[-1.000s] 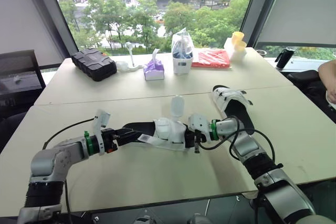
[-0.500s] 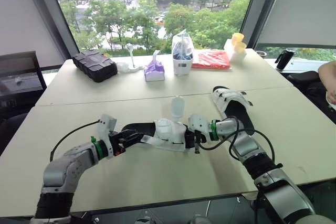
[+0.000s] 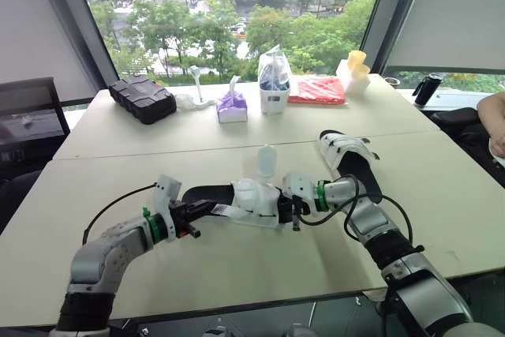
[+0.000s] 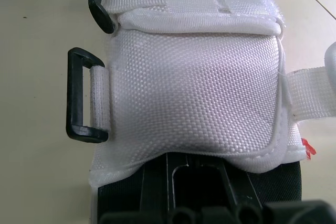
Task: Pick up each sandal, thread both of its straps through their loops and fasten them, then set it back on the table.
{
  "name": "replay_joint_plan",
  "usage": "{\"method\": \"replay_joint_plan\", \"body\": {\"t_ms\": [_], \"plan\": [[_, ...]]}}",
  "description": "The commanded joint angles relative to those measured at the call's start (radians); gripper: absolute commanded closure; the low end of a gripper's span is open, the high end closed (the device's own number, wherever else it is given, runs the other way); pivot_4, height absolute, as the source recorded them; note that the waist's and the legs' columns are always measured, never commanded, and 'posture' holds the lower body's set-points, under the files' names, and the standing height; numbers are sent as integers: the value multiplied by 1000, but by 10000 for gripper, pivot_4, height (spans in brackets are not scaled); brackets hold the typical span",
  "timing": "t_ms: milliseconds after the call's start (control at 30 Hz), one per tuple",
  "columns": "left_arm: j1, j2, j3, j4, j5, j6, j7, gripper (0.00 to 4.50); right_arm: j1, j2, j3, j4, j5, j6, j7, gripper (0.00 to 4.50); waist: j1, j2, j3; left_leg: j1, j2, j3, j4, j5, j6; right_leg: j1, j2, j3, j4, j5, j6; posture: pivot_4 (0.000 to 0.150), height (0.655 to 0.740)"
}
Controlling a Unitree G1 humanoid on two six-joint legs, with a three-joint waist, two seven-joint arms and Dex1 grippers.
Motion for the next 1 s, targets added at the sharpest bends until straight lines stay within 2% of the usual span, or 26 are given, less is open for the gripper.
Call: {"method": "replay_joint_plan", "body": {"t_ms": [33,133,233,367,467,600,767,1000], "plan": [[-37,47,69,-30,-128,117,-24,44688,30,5,61,59,-60,22,8,45000,-3,0,0,0,0,0,0,0,0,0,0,0,0,0,0,1500,7400],[-41,71,110,-16,-206,213,-2,44688,29,7,60,61,-61,20,7,45000,-5,0,0,1,0,0,-1,0,0,0,0,0,-1,1,3,1500,7400],[-13,84,164,-10,-294,318,21,36473,30,10,60,61,-60,19,6,45000,-5,0,0,1,0,0,-1,0,0,0,0,0,-1,1,2,1500,7400],[63,86,211,-40,-414,447,54,16469,31,10,61,61,-60,17,7,45000,-6,0,0,1,0,0,-2,0,-1,0,0,1,-1,0,0,1500,7400],[106,65,210,-56,-431,466,98,981,30,11,62,66,-62,13,6,45000,-3,0,0,1,0,0,-2,0,-1,0,0,1,-1,0,0,1500,7400],[148,35,209,-42,-436,457,145,401,30,10,63,64,-63,12,6,45000,-3,0,0,3,1,0,-2,-2,-3,3,0,1,-3,-1,-1,1500,7400],[150,-58,271,149,-474,465,214,401,30,5,62,64,-65,11,6,45000,-1,0,0,6,1,0,-4,-2,-3,3,0,1,-4,-1,-2,1500,7400],[103,-133,268,187,-530,467,267,401,34,0,59,58,-65,14,8,45000,3,1,-1,7,1,0,-3,-2,-4,5,0,1,-7,-3,-2,1500,7400]]}}
